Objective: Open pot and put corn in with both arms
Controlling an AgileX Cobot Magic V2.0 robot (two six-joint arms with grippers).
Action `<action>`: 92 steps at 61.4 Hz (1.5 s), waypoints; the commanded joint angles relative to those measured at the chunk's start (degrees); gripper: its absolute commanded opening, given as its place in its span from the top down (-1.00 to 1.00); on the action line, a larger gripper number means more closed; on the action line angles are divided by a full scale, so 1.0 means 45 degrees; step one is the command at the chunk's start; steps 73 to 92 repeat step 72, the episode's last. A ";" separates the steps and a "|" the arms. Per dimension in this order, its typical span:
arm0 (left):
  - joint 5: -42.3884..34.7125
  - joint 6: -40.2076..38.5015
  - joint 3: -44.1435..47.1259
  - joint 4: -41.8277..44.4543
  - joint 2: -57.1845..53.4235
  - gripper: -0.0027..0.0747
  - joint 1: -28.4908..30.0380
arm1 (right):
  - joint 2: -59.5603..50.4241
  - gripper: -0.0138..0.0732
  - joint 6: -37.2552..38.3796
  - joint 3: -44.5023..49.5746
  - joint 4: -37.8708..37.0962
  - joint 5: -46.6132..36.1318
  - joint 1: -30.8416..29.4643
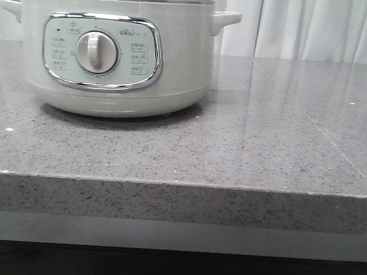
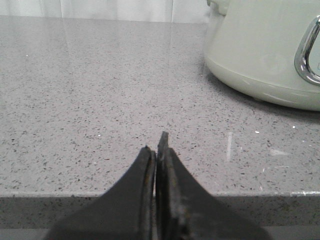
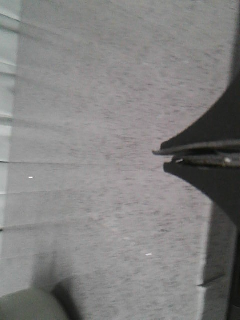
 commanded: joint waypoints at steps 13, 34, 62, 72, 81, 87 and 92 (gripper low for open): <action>-0.1080 -0.0127 0.0002 -0.0059 -0.0305 0.98 0.0008 | -0.2056 0.84 -0.0147 0.1407 -0.0086 -0.1151 0.0022; -0.1080 -0.0127 0.0002 -0.0059 -0.0305 0.98 0.0008 | -0.2419 0.84 -0.0147 0.1395 -0.0086 -0.0881 0.0022; -0.1080 -0.0127 0.0002 -0.0059 -0.0305 0.98 0.0008 | -0.2419 0.84 -0.0147 0.1395 -0.0086 -0.0881 0.0022; -0.1080 -0.0127 0.0002 -0.0059 -0.0305 0.98 0.0008 | -0.2419 0.84 -0.0147 0.1395 -0.0086 -0.0881 0.0022; -0.1080 -0.0127 0.0002 -0.0059 -0.0305 0.98 0.0008 | -0.2419 0.84 -0.0147 0.1395 -0.0086 -0.0881 0.0022; -0.1080 -0.0127 0.0002 -0.0059 -0.0305 0.98 0.0008 | -0.2419 0.84 -0.0147 0.1395 -0.0086 -0.0881 0.0022; -0.1080 -0.0127 0.0002 -0.0059 -0.0305 0.98 0.0008 | -0.2419 0.84 -0.0147 0.1395 -0.0086 -0.0881 0.0022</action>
